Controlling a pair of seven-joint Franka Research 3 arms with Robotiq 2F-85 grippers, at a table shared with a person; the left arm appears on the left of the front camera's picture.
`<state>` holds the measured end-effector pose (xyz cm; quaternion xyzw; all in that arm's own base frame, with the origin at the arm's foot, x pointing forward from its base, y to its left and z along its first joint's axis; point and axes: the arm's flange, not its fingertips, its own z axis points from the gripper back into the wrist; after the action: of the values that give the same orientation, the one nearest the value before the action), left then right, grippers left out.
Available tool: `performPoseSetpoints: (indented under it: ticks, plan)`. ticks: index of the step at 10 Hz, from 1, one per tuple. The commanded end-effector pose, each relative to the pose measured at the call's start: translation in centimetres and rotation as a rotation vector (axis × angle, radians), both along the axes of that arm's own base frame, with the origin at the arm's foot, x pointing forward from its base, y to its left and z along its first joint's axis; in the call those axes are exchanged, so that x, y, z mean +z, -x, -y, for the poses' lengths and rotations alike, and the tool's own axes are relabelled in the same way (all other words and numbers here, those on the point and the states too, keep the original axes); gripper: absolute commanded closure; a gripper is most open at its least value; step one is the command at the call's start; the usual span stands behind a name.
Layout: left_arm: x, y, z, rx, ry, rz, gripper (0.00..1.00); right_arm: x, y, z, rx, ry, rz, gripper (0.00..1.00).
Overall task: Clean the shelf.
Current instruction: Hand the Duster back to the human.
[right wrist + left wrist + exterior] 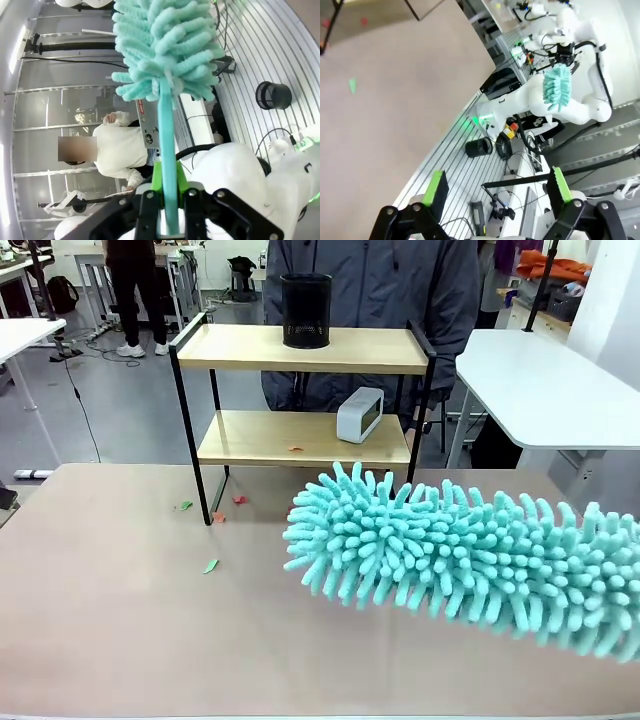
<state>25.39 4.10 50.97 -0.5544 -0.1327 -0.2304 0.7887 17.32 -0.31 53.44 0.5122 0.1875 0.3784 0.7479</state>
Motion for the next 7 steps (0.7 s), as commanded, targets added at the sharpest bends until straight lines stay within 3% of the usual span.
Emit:
performPoseSetpoints:
  ticks: [1,2,3,5,7]
  plan:
    - [1.3,-0.1,-0.6,0.050,0.043,0.041,0.00,0.3,0.1,0.8,-0.018,-0.009,0.005,0.88]
    - [0.0,0.0,0.0,0.000,0.000,0.000,0.00,0.0,0.0,0.0,0.000,0.000,0.000,0.88]
    - [-0.4,-1.5,3.2,-0.016,0.051,0.005,0.00,0.6,-2.9,-2.8,0.114,0.068,0.008,0.88]
    - [-1.2,-4.1,7.4,-0.211,0.133,-0.118,0.00,2.2,-6.8,-5.9,0.223,0.108,0.024,0.88]
    - [-2.7,-4.8,11.8,-0.309,0.126,-0.180,0.00,1.8,-9.7,-10.0,0.320,0.153,-0.024,0.88]
